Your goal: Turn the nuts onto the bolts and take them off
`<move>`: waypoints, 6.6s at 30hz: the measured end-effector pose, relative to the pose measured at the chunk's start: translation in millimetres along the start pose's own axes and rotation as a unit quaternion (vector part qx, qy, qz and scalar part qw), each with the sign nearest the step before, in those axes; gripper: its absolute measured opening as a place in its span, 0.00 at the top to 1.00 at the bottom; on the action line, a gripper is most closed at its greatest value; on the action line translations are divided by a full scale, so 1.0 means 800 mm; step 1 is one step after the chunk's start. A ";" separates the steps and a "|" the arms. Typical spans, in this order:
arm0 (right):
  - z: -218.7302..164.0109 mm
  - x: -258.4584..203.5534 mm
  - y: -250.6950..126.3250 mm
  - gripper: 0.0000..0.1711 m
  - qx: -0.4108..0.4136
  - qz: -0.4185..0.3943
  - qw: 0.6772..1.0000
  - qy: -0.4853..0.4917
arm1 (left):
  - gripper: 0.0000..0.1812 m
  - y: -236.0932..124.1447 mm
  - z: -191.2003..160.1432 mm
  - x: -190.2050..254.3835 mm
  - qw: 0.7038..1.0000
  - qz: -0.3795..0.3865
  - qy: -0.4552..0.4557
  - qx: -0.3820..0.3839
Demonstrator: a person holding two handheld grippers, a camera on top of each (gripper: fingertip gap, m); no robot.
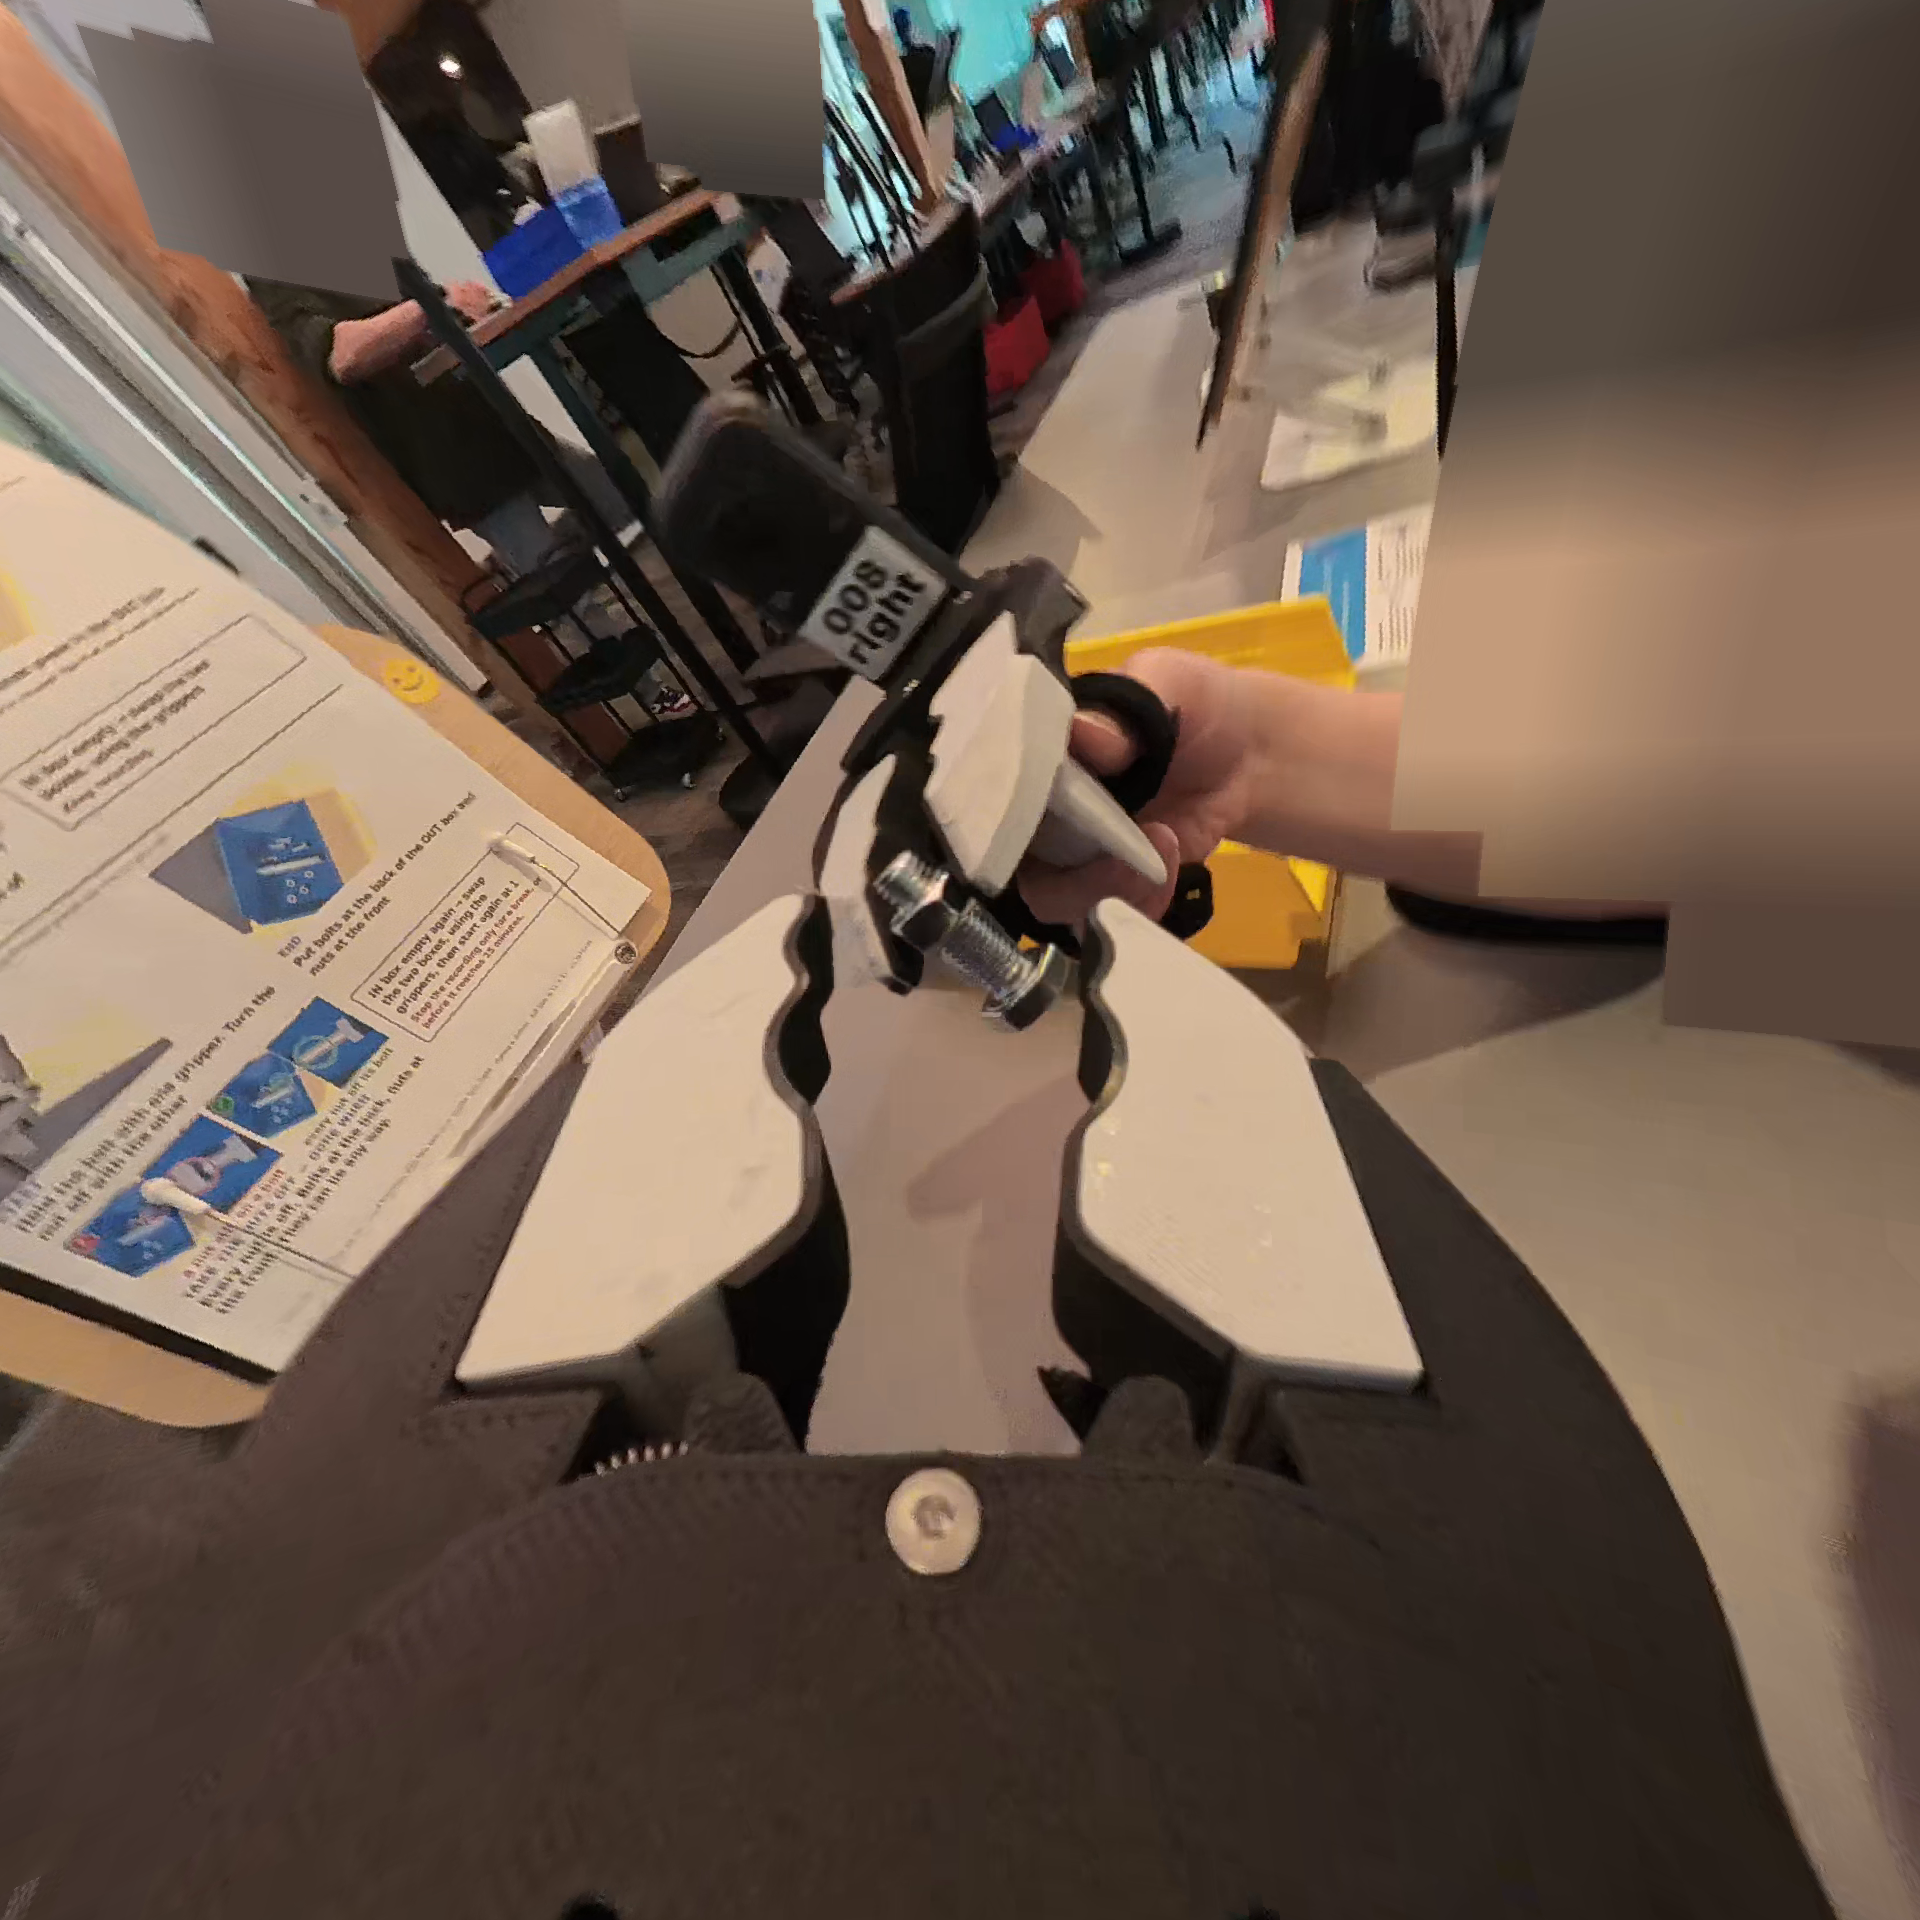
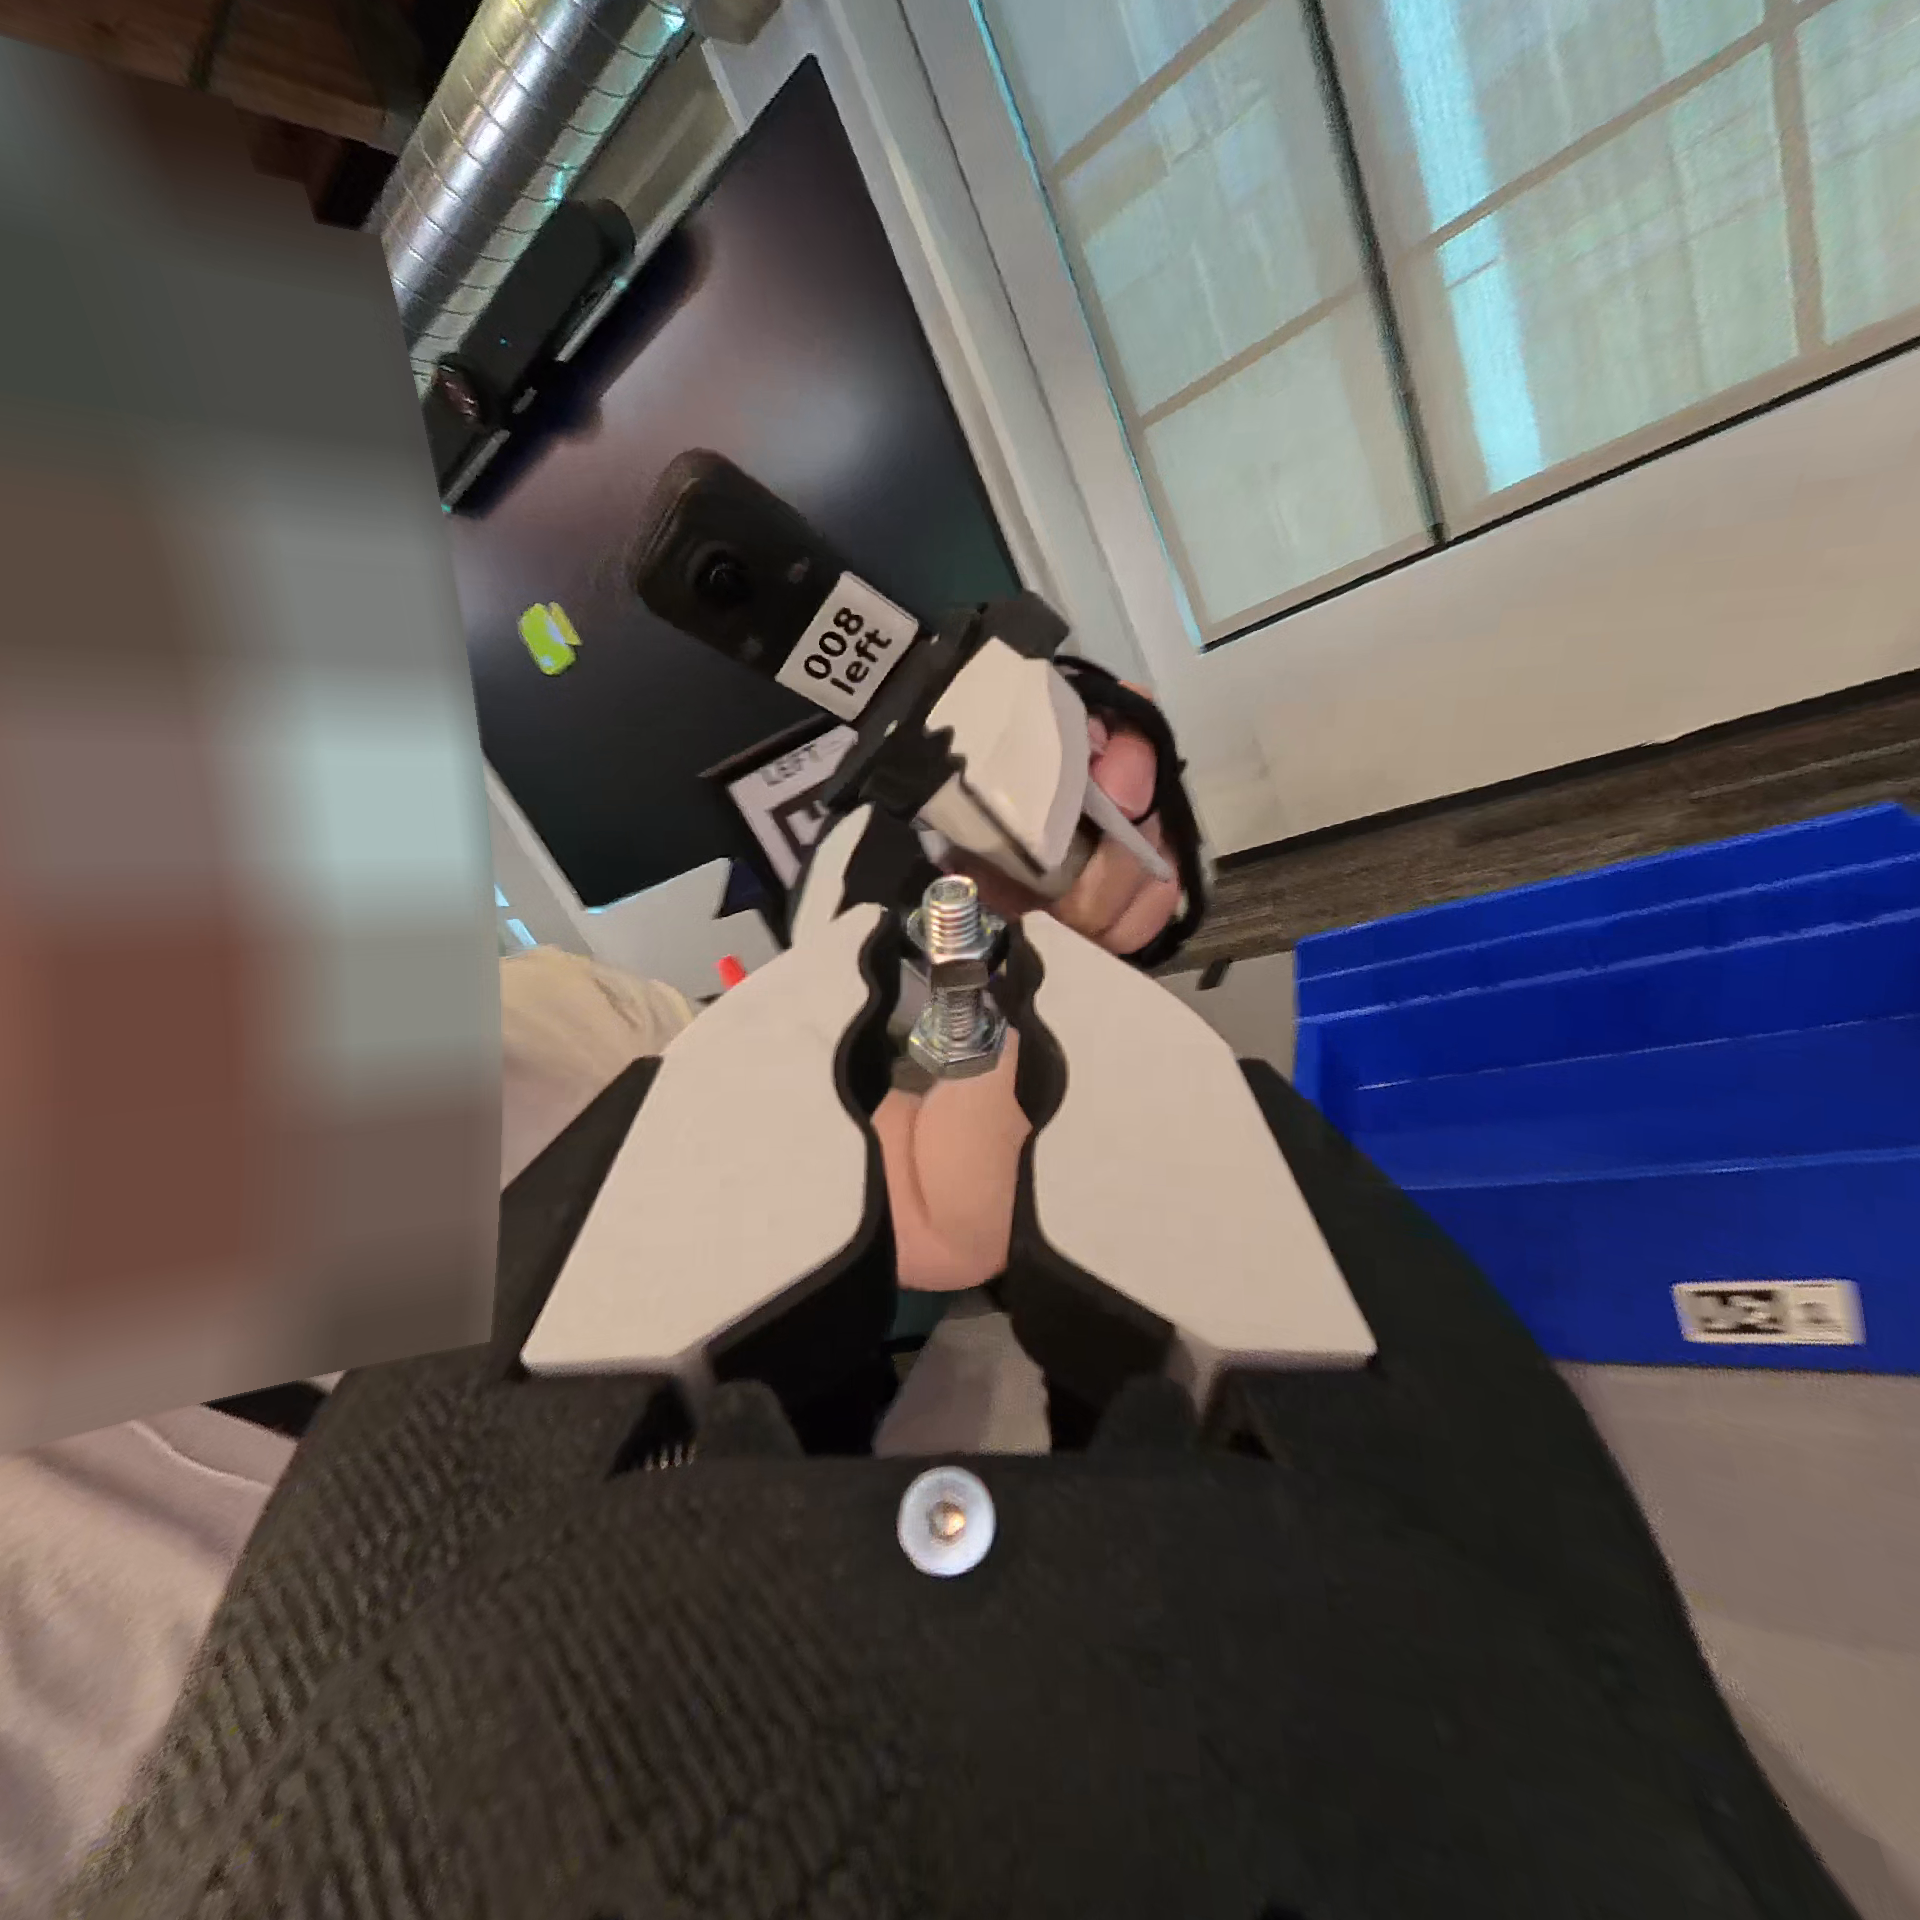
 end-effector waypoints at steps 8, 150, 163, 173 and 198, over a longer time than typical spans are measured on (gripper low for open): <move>0.021 -0.012 -0.007 0.88 0.002 -0.092 0.986 -0.142 | 0.76 0.009 -0.001 -0.015 0.958 -0.121 -0.257 0.041; 0.020 -0.040 -0.036 0.76 -0.121 -0.137 0.959 -0.215 | 0.90 0.054 -0.007 0.034 0.943 -0.219 -0.252 -0.006; 0.022 -0.036 -0.042 0.76 -0.111 -0.139 0.963 -0.202 | 0.90 0.052 -0.008 0.029 0.943 -0.213 -0.255 -0.001; 0.017 -0.045 -0.021 0.79 -0.113 -0.119 0.963 -0.213 | 0.90 0.050 -0.007 0.029 0.943 -0.217 -0.252 0.001; 0.020 -0.041 -0.028 0.80 -0.106 -0.130 0.964 -0.204 | 0.90 0.051 -0.009 0.029 0.943 -0.216 -0.253 -0.007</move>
Point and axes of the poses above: each gripper's, where its closed fingertips meet, y out along the fingers, z out of its top, x = y × z across the jaws, the point moved 4 cm from there along -y, back along the fingers, and after that the axes turned 9 degrees about -y, right-handed, at the moved point
